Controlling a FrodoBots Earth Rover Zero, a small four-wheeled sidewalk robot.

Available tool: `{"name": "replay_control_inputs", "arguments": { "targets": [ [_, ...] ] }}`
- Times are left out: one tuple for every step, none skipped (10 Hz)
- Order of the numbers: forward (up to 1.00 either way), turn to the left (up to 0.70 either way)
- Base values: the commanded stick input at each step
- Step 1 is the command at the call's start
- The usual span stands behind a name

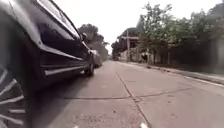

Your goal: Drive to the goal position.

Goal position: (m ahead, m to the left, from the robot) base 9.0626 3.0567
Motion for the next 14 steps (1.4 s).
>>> {"name": "replay_control_inputs", "arguments": {
  "targets": [
    [0.7,0.0],
    [0.7,0.0],
    [0.7,0.0],
    [0.7,0.0],
    [0.7,0.0],
    [0.7,0.0],
    [0.7,0.0],
    [0.7,0.0],
    [0.7,0.0],
    [0.7,0.0],
    [0.7,0.0],
    [0.7,0.0],
    [0.7,0.0],
    [0.7,0.0]
  ]
}}
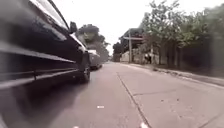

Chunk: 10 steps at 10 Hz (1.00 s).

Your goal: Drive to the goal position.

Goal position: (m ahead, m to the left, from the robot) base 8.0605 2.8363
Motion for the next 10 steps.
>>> {"name": "replay_control_inputs", "arguments": {
  "targets": [
    [0.7,0.0],
    [0.7,0.0],
    [0.7,0.0],
    [0.7,0.0],
    [0.7,0.0],
    [0.7,0.0],
    [0.7,0.0],
    [0.7,0.0],
    [0.7,0.0],
    [0.7,0.0]
  ]
}}
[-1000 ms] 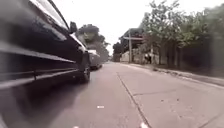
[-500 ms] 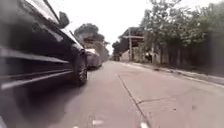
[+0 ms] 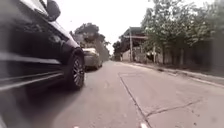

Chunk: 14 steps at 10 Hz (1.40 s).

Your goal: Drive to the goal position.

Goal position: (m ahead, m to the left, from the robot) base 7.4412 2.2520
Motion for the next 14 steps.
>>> {"name": "replay_control_inputs", "arguments": {
  "targets": [
    [0.7,0.0],
    [0.7,0.0],
    [0.7,0.0],
    [0.7,0.0],
    [0.7,0.0],
    [0.7,0.0],
    [0.7,0.0],
    [0.7,0.0],
    [0.7,0.0],
    [0.7,0.0],
    [0.7,0.0],
    [0.7,0.0],
    [0.7,-0.01],
    [0.7,-0.05]
  ]
}}
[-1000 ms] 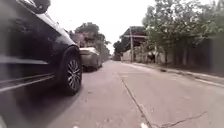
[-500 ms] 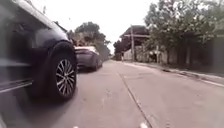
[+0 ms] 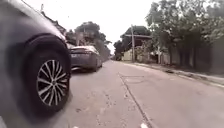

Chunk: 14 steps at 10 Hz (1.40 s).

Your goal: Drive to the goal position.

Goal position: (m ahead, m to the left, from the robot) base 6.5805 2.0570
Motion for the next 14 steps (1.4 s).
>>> {"name": "replay_control_inputs", "arguments": {
  "targets": [
    [0.7,-0.1],
    [0.7,-0.03],
    [0.7,-0.01],
    [0.7,0.0],
    [0.7,0.0],
    [0.7,0.0],
    [0.7,0.0],
    [0.7,0.0],
    [0.7,0.0],
    [0.7,0.0],
    [0.7,0.0],
    [0.7,0.0],
    [0.7,0.0],
    [0.7,0.0]
  ]
}}
